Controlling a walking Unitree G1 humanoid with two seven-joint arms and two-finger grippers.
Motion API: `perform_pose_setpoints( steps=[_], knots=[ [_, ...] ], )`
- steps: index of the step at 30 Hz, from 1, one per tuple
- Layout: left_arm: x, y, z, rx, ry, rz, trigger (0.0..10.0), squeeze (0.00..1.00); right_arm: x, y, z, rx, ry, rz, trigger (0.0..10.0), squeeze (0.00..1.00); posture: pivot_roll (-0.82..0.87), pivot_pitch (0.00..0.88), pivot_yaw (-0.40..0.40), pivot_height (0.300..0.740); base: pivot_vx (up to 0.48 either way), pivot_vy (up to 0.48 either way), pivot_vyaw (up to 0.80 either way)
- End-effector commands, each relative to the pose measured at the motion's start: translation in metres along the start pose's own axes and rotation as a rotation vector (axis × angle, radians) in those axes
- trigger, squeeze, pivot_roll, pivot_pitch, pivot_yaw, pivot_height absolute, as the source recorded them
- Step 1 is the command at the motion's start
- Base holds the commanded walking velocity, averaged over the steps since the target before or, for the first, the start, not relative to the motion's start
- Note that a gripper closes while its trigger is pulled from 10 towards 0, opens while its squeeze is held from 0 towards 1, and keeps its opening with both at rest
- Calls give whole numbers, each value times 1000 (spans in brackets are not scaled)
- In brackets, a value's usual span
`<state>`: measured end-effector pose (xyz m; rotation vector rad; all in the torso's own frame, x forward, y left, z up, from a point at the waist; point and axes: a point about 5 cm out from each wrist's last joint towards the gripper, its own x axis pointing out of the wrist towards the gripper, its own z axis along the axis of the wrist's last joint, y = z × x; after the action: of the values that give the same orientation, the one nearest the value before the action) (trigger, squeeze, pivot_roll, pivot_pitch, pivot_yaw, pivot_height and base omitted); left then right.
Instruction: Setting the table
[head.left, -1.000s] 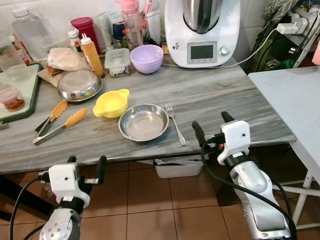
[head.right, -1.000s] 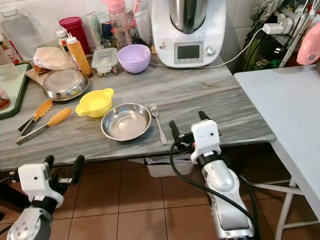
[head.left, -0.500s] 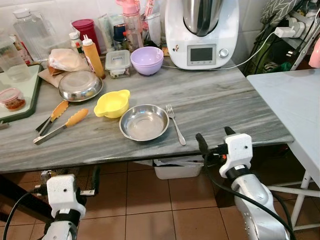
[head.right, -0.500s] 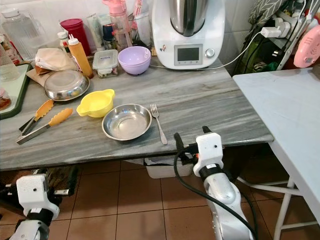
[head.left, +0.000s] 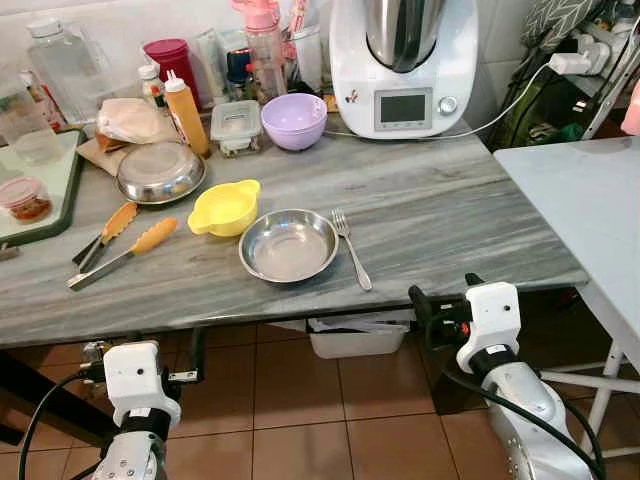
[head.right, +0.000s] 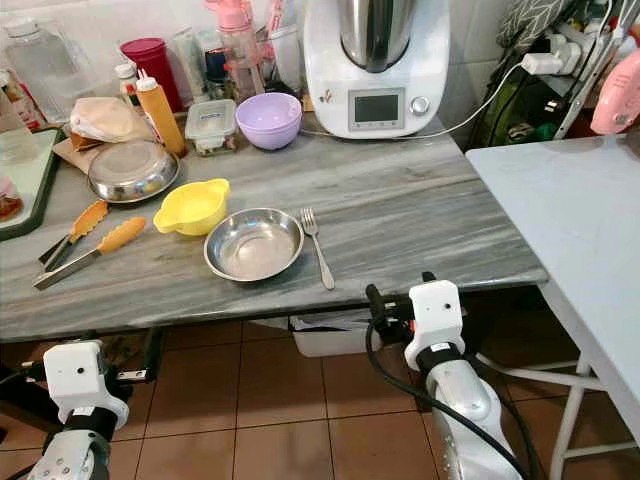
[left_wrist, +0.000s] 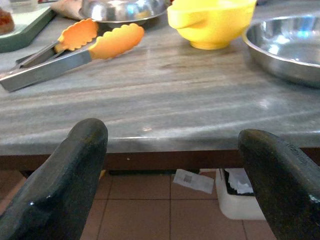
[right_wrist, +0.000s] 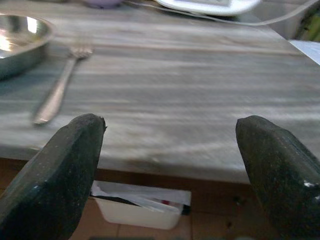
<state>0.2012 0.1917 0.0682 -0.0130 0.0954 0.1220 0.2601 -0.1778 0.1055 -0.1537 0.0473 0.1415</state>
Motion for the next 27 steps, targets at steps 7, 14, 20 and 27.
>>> perform_pose_setpoints(
  steps=[7,14,20,27],
  knots=[
    [-1,12,3,67,-10,76,10000,0,0,-3,8,47,-26,-85,10000,0,-185,110,96,740,0,0,0],
    [6,11,6,65,-17,57,10000,0,14,15,10,116,7,3,10000,0,-150,93,99,740,0,0,0],
    [18,8,10,53,-28,63,10000,0,19,25,20,128,-38,54,10000,0,-165,96,83,740,0,0,0],
    [19,1,8,45,-25,53,10000,0,-2,27,10,118,-25,153,10000,0,-157,92,75,740,0,0,0]
  ],
)
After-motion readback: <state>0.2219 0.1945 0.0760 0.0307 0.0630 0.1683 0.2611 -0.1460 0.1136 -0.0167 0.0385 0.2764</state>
